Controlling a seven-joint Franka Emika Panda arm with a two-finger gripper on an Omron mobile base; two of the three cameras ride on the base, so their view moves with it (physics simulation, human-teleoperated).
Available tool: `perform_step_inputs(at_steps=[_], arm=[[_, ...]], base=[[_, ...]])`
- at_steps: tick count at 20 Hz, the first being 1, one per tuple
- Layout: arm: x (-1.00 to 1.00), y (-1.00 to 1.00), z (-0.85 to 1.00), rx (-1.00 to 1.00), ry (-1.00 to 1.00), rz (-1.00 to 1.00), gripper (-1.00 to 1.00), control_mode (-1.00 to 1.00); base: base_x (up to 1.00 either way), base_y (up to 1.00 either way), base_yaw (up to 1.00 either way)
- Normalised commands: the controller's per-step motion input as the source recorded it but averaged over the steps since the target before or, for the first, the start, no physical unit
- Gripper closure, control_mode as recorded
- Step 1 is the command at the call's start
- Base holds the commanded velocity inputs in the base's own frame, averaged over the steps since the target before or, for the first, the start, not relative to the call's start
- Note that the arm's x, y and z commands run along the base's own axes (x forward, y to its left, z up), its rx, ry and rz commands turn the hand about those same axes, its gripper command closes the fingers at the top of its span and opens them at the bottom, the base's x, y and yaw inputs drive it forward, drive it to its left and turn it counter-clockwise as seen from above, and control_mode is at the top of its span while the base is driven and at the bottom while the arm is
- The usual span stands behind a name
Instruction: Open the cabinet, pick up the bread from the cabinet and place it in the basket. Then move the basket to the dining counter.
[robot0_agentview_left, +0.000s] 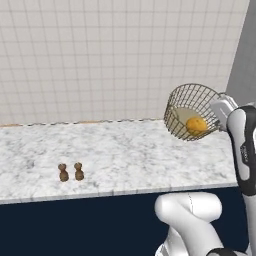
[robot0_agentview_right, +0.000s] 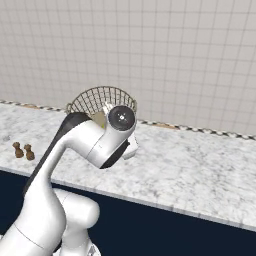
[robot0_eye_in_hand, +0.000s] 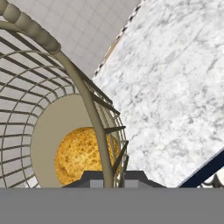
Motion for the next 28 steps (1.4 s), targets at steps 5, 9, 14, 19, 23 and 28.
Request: perform_step_inputs(at_steps=[5, 9, 14, 19, 23, 28], arm=[[0.82, -0.07, -0.25, 0.00, 0.18, 0.02, 1.00, -1.00], [0.74, -0.01, -0.31, 0.00, 0.14, 0.02, 1.00, -1.00], [0.39, 0.00, -0.44, -0.08, 0.02, 0.04, 1.00, -1.00], [0.32, 0.04, -0.49, -0.18, 0.00, 0.00, 1.00, -1.00], [0.31, 0.00, -0.54, -0.13, 0.01, 0.00, 1.00, -1.00], [0.16, -0.11, -0.49, -0.01, 0.05, 0.04, 1.00, -1.00]], base=[[0.00, 0.00, 0.00], [0.00, 0.00, 0.00], [0.00, 0.00, 0.00], [0.00, 0.00, 0.00], [0.00, 0.00, 0.00], [0.00, 0.00, 0.00]])
